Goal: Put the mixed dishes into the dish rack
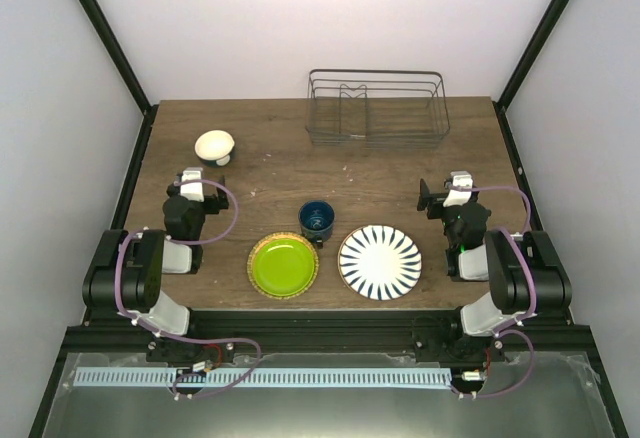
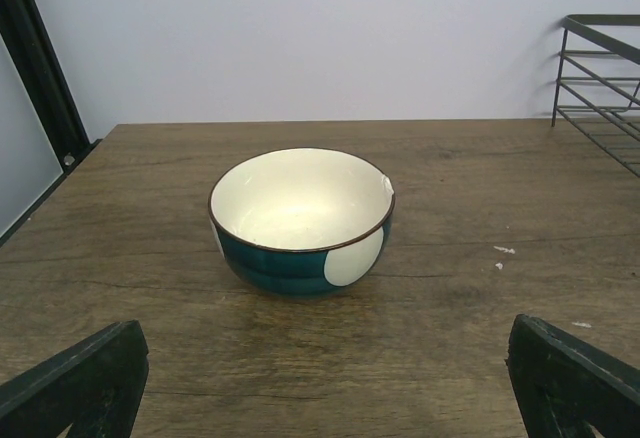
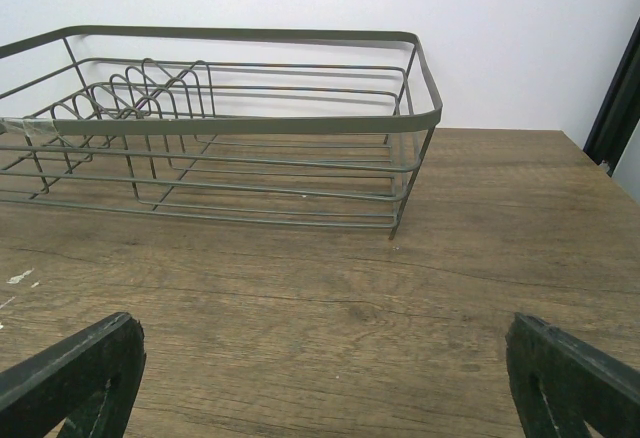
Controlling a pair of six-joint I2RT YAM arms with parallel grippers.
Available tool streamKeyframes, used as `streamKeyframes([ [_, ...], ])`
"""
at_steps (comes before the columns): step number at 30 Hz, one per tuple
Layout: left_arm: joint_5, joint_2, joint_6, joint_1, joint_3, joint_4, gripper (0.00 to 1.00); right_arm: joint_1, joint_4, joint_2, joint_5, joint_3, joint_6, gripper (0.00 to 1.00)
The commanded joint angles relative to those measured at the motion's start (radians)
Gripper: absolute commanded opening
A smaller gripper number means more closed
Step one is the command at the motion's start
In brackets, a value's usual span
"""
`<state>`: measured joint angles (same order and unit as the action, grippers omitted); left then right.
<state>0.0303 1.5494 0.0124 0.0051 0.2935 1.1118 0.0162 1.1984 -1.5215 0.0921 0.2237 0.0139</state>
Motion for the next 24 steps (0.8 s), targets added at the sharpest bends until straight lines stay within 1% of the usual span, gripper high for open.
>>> streamKeyframes([
  [1,0.020,0.005,0.012,-0.002,0.012,0.014,0.99,0.007,0.036,0.000,-0.014,0.020,0.001,1.00],
  [2,0.014,0.005,0.011,-0.001,0.011,0.015,0.98,0.006,0.039,0.001,-0.019,0.020,0.001,1.00],
  [4,-0.014,-0.006,0.003,-0.002,0.010,0.012,0.98,0.002,-0.023,0.018,-0.027,0.041,0.002,1.00],
  [5,-0.034,-0.023,-0.004,-0.002,0.011,0.002,0.98,-0.003,-0.020,0.023,-0.044,0.046,0.001,1.00],
  [6,-0.051,-0.047,-0.009,-0.003,0.009,-0.018,0.98,-0.012,-0.073,0.039,-0.077,0.072,0.000,1.00],
  [8,-0.081,-0.100,-0.016,-0.003,0.007,-0.065,0.99,-0.030,-0.274,0.075,-0.121,0.162,0.018,1.00],
  [9,-0.095,-0.126,-0.014,-0.004,0.007,-0.095,0.99,-0.044,-0.343,0.090,-0.146,0.200,0.022,1.00],
  [12,-0.147,-0.217,0.002,-0.014,0.016,-0.219,1.00,-0.101,-0.465,0.134,-0.206,0.273,0.025,1.00],
  [13,-0.149,-0.251,0.004,-0.020,0.023,-0.271,1.00,-0.124,-0.548,0.146,-0.232,0.310,0.019,1.00],
  [14,-0.148,-0.282,0.003,-0.026,0.030,-0.328,1.00,-0.145,-0.636,0.147,-0.250,0.368,0.007,1.00],
  [16,-0.156,-0.336,-0.013,-0.042,0.043,-0.424,1.00,-0.181,-0.871,0.124,-0.270,0.526,-0.037,1.00],
  [18,-0.166,-0.376,-0.021,-0.064,0.051,-0.498,1.00,-0.219,-1.080,0.072,-0.286,0.704,-0.075,1.00],
  [20,-0.192,-0.399,-0.038,-0.085,0.059,-0.563,1.00,-0.253,-1.248,0.005,-0.295,0.870,-0.127,1.00],
  [22,-0.207,-0.410,-0.060,-0.096,0.063,-0.608,1.00,-0.279,-1.348,-0.052,-0.286,1.009,-0.178,1.00],
  [24,-0.215,-0.415,-0.079,-0.105,0.057,-0.625,1.00,-0.291,-1.426,-0.114,-0.241,1.131,-0.232,1.00],
])
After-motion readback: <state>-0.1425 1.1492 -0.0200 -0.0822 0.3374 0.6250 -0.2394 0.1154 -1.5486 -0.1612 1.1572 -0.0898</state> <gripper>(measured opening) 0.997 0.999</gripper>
